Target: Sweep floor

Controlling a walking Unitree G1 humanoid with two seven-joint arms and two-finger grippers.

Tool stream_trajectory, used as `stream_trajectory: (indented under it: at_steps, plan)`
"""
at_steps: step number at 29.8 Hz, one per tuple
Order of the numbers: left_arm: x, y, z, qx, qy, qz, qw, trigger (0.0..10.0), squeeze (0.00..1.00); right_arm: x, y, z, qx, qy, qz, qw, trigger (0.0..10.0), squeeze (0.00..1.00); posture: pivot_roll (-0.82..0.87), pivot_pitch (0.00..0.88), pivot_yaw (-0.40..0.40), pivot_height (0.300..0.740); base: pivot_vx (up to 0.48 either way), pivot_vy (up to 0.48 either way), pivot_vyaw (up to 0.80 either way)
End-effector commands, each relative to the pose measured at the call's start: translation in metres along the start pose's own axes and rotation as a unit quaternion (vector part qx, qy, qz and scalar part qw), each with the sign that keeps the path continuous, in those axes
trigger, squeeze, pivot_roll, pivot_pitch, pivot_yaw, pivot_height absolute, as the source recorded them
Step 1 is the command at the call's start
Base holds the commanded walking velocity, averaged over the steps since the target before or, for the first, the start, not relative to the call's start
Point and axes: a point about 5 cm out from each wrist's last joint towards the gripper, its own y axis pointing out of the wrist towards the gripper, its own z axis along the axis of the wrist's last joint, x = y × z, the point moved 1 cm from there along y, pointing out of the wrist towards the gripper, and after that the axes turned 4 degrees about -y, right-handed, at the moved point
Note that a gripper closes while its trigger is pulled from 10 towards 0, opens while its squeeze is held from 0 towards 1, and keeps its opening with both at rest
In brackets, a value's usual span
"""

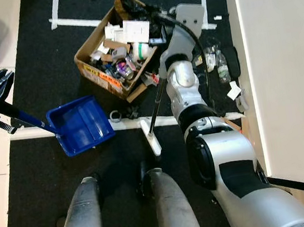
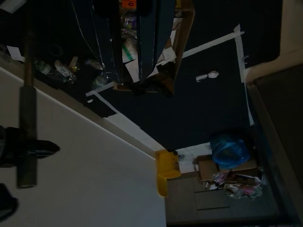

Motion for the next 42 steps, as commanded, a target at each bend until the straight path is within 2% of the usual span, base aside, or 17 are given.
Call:
stream_trajectory:
  at_steps: [1,5,7,8,17,19,21,22,28,32,34,35,37,38,39,40,42]
  plan:
    - [0.008,-0.002,-0.006,-0.014,-0.019,-0.017,1.000,10.0,0.00,0.003,0.001,0.005,0.016,-0.020,-0.004,1.000,10.0,0.00,0.35,0.511,-0.146,0.740,0.000,0.000,0.00]
    - [0.011,-0.002,-0.007,-0.015,-0.023,-0.017,0.999,10.0,0.00,0.006,0.008,0.020,0.046,-0.058,-0.008,0.997,10.0,0.00,0.35,0.508,-0.151,0.740,0.000,0.000,0.00]
    - [0.011,-0.003,-0.008,-0.016,-0.024,-0.017,0.999,10.0,0.00,0.007,0.009,0.025,0.054,-0.064,-0.010,0.996,10.0,0.00,0.35,0.506,-0.152,0.740,0.000,0.000,0.00]
    - [0.013,-0.003,-0.009,-0.017,-0.026,-0.017,0.999,10.0,0.00,0.010,0.013,0.035,0.073,-0.072,-0.016,0.995,10.0,0.00,0.35,0.497,-0.152,0.740,0.000,0.000,0.00]
    - [0.017,0.000,-0.008,-0.013,-0.031,-0.020,0.999,10.0,0.00,0.012,0.019,0.055,0.110,-0.046,-0.034,0.992,10.0,0.00,0.36,0.485,-0.145,0.740,0.000,0.000,0.00]
    - [0.017,0.000,-0.008,-0.013,-0.031,-0.020,0.999,10.0,0.00,0.008,0.019,0.055,0.113,-0.041,-0.028,0.992,10.0,0.00,0.36,0.480,-0.145,0.740,0.000,0.000,0.00]
    - [0.017,0.000,-0.008,-0.012,-0.032,-0.020,0.999,10.0,0.00,-0.003,0.017,0.052,0.113,-0.030,-0.001,0.993,10.0,0.00,0.36,0.482,-0.146,0.740,0.000,0.000,0.00]
    - [0.017,0.001,-0.008,-0.011,-0.032,-0.020,0.999,10.0,0.00,-0.015,0.013,0.046,0.112,-0.024,0.029,0.993,10.0,0.00,0.36,0.486,-0.146,0.740,0.000,0.000,0.00]
    - [0.019,0.001,-0.008,-0.010,-0.034,-0.020,0.999,10.0,0.00,-0.027,0.003,0.031,0.106,-0.002,0.055,0.993,10.0,0.00,0.36,0.488,-0.148,0.740,0.000,0.000,0.00]
    - [0.020,0.000,-0.007,-0.008,-0.034,-0.018,0.999,10.0,0.00,-0.024,-0.008,0.015,0.094,0.048,0.038,0.994,10.0,0.00,0.35,0.486,-0.156,0.740,0.000,0.000,0.00]
    - [0.020,0.000,-0.007,-0.008,-0.034,-0.018,0.999,10.0,0.00,-0.024,-0.008,0.015,0.094,0.048,0.038,0.994,10.0,0.00,0.35,0.486,-0.156,0.740,0.000,0.000,0.00]
    - [0.021,0.000,-0.007,-0.007,-0.035,-0.017,0.999,10.0,0.00,-0.023,-0.010,0.012,0.088,0.069,0.029,0.993,10.0,0.00,0.35,0.480,-0.162,0.740,0.000,0.000,0.00]
    - [0.021,0.001,-0.008,-0.005,-0.037,-0.017,0.999,10.0,0.00,-0.025,-0.015,0.001,0.065,0.147,-0.002,0.987,10.0,0.00,0.34,0.478,-0.161,0.740,0.000,0.000,0.00]
    - [0.021,0.001,-0.008,-0.005,-0.037,-0.017,0.999,10.0,0.00,-0.025,-0.015,0.001,0.065,0.147,-0.002,0.987,10.0,0.00,0.34,0.478,-0.161,0.740,0.000,0.000,0.00]
    - [0.021,0.001,-0.009,-0.004,-0.039,-0.016,0.999,10.0,0.00,-0.028,-0.018,-0.004,0.057,0.181,-0.012,0.982,10.0,0.00,0.32,0.487,-0.165,0.740,0.000,0.000,0.00]
    - [0.021,0.001,-0.009,-0.004,-0.039,-0.016,0.999,10.0,0.00,-0.028,-0.018,-0.004,0.057,0.181,-0.012,0.982,10.0,0.00,0.32,0.487,-0.165,0.740,0.000,0.000,0.00]
    - [0.022,0.004,-0.011,-0.002,-0.043,-0.016,0.999,10.0,0.00,-0.035,-0.021,-0.009,0.040,0.240,-0.024,0.970,10.0,0.00,0.30,0.497,-0.166,0.740,0.000,0.000,0.00]
